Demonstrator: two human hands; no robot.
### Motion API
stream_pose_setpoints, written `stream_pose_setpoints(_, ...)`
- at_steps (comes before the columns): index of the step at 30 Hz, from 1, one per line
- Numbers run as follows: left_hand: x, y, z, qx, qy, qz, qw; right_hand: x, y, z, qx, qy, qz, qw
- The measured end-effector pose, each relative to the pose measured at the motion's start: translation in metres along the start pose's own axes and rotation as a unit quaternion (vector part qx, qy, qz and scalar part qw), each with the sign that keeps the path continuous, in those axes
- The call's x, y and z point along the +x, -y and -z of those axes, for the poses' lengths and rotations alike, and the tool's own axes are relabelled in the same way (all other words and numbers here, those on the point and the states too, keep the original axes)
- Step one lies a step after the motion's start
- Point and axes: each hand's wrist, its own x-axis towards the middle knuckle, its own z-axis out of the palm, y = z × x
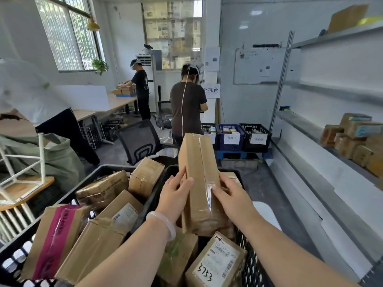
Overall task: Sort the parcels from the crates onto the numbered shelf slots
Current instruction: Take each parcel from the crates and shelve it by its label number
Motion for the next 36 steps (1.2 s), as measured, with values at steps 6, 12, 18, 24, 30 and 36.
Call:
stream_pose_setpoints(6, 0.005, 0.006, 0.008, 0.052, -0.039, -0.007, 0.998, -0.006, 0.0, -0.013, -0.085, 0.009, 0.096, 0.992)
stream_pose_setpoints(12, 0.007, 0.002, 0.012, 0.041, -0.005, -0.016, 0.999, -0.006, 0.007, -0.021, -0.159, 0.009, 0.157, 0.975)
stream_pose_setpoints(18, 0.007, 0.007, 0.02, -0.039, 0.048, -0.001, 0.998, -0.005, 0.011, -0.01, -0.204, -0.104, 0.132, 0.964)
stream_pose_setpoints(24, 0.01, 0.01, 0.018, -0.092, 0.108, -0.003, 0.99, -0.012, 0.005, -0.008, -0.059, -0.075, 0.058, 0.994)
stream_pose_setpoints(30, 0.011, 0.008, -0.006, 0.024, 0.101, -0.126, 0.987, -0.028, 0.007, 0.002, -0.102, -0.183, 0.056, 0.976)
stream_pose_setpoints(36, -0.006, -0.002, -0.07, 0.094, 0.195, -0.219, 0.951, -0.076, 0.008, 0.044, -0.138, -0.308, 0.019, 0.941)
